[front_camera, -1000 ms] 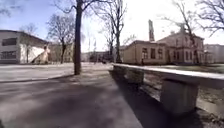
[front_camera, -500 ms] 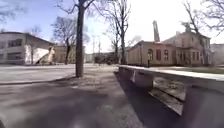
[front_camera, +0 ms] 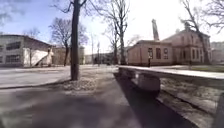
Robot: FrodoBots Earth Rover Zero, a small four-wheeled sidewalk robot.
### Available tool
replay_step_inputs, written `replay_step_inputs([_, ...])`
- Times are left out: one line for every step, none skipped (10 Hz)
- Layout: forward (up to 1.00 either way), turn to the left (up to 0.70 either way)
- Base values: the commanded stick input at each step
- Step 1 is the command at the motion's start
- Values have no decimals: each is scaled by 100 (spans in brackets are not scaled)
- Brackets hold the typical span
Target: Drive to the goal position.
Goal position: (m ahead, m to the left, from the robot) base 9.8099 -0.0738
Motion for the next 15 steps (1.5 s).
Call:
replay_step_inputs([85, 0])
replay_step_inputs([85, 0])
replay_step_inputs([85, 0])
replay_step_inputs([85, 0])
replay_step_inputs([85, 0])
replay_step_inputs([85, 0])
replay_step_inputs([85, 0])
replay_step_inputs([85, 0])
replay_step_inputs([85, 0])
replay_step_inputs([85, 0])
replay_step_inputs([85, 0])
replay_step_inputs([85, 0])
replay_step_inputs([85, 0])
replay_step_inputs([85, 0])
replay_step_inputs([85, 0])
